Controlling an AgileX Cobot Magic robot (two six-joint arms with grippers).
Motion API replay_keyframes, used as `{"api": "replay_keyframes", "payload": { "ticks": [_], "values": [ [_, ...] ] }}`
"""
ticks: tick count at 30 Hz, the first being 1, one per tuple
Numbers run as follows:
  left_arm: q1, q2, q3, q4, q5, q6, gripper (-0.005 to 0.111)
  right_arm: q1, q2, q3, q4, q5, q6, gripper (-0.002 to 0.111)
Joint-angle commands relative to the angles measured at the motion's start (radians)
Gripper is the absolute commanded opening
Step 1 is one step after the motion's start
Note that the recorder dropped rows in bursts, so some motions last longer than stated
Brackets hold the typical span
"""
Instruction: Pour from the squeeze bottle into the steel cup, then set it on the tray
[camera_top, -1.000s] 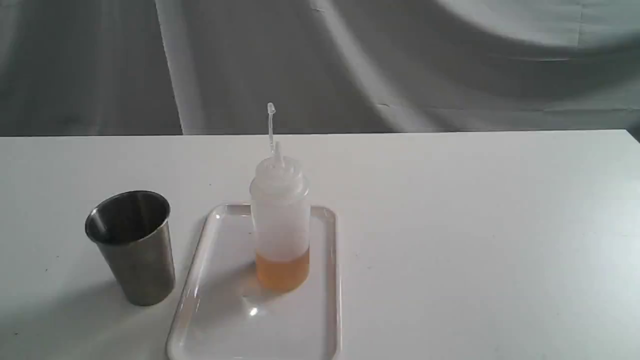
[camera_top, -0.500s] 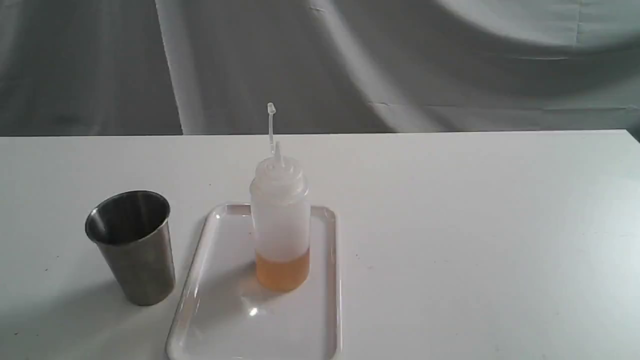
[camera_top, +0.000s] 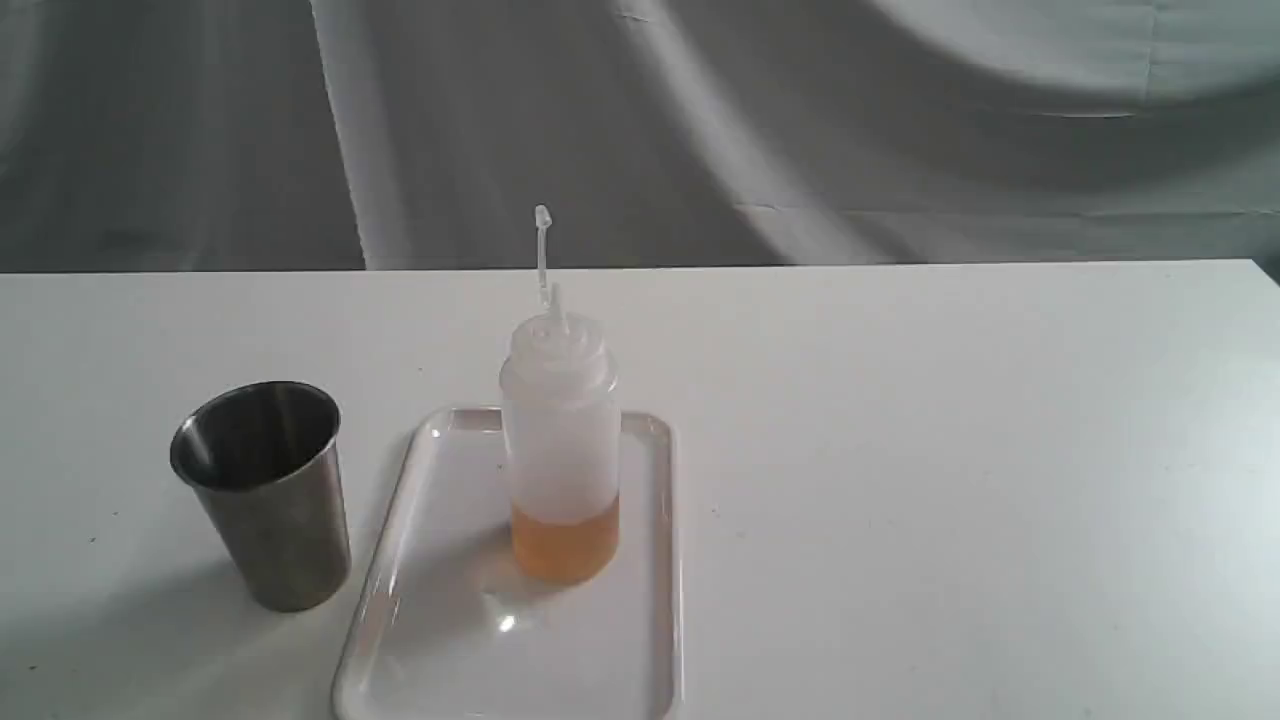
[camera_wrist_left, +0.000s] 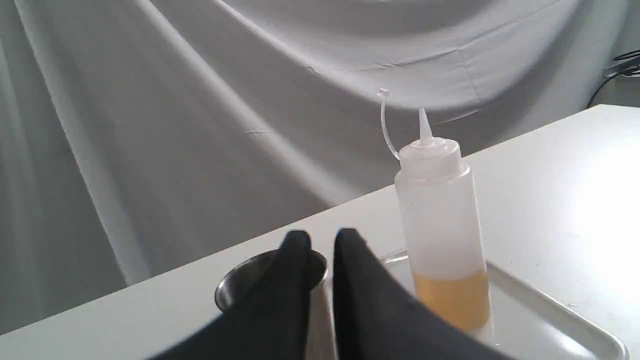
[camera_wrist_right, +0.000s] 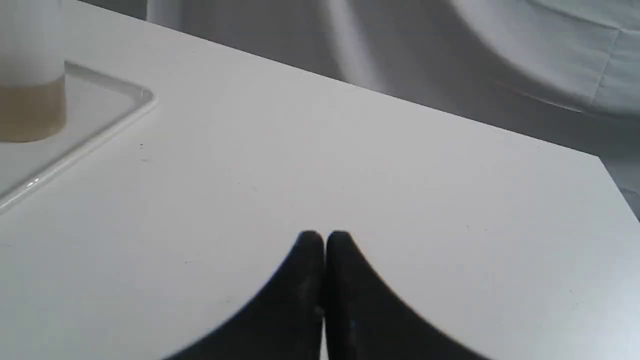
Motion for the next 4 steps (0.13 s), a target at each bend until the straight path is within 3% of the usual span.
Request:
{"api": "replay_keyframes", "payload": {
  "ticks": [1,4],
  "values": [
    [0.002,0.003,0.004,-0.002,-0.006,-0.003,0.008,-0.009,-0.006,0.003,0.008,-0.011,0.002,0.0],
    [0.002,0.003,0.004,-0.002,-0.006,-0.003,0.008,-0.009,-0.006,0.003,0.008,-0.011,0.002,0.0]
  ]
}}
